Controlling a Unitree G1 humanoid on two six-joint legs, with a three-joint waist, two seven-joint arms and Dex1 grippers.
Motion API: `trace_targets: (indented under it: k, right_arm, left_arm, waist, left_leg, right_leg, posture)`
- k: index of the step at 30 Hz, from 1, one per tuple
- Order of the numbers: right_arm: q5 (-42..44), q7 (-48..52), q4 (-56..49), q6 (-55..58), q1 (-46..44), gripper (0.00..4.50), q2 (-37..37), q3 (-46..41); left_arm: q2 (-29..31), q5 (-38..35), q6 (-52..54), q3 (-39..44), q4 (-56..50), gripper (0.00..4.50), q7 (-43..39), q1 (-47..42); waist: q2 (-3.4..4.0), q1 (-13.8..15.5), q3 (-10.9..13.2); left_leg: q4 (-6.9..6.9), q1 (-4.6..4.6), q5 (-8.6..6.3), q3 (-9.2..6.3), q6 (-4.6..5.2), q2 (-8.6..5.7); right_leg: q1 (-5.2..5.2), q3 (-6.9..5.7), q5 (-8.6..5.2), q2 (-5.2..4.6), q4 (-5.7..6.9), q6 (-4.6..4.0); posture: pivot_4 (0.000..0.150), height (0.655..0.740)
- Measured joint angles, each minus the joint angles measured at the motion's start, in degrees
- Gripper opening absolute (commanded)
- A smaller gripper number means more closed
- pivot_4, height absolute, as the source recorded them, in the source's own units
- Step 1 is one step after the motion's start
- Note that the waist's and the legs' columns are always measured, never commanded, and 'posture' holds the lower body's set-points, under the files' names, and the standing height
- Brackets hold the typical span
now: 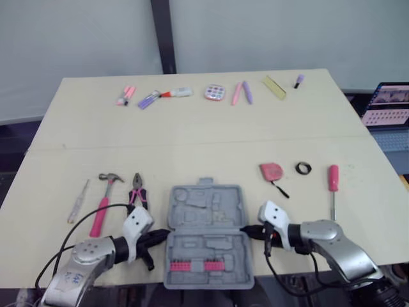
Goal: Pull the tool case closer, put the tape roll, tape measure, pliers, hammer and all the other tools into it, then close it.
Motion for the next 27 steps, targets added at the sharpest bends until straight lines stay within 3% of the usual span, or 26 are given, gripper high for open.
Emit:
trace_targets:
  k: [19, 27]
  right_arm:
    - [1.06, 0.23, -1.87, 0.41, 2.52, 0.02, -1.58, -0.06]
    - [1.07, 0.22, -1.88, 0.41, 2.56, 0.02, -1.58, -0.06]
  left_arm:
    - [0.70, 0.06, -5.43, 0.19, 1.48, 0.03, 0.00, 4.31]
    - [-1.62, -0.25, -9.21, 0.85, 5.25, 0.03, 1.03, 2.64]
  waist:
    - [0.00, 1.07, 0.00]
    - [-0.01, 1.20, -0.01]
  left_leg:
    - [0.03, 0.01, -0.03, 0.03, 0.00, 0.00]
    - [0.06, 0.04, -0.03, 0.03, 0.00, 0.00]
  right_leg:
    - [0.00, 0.03, 0.00, 0.00, -0.03, -0.01]
    - [0.02, 0.03, 0.00, 0.01, 0.00, -0.01]
  posture:
    - [0.150, 0.7400]
    - [0.150, 0.7400]
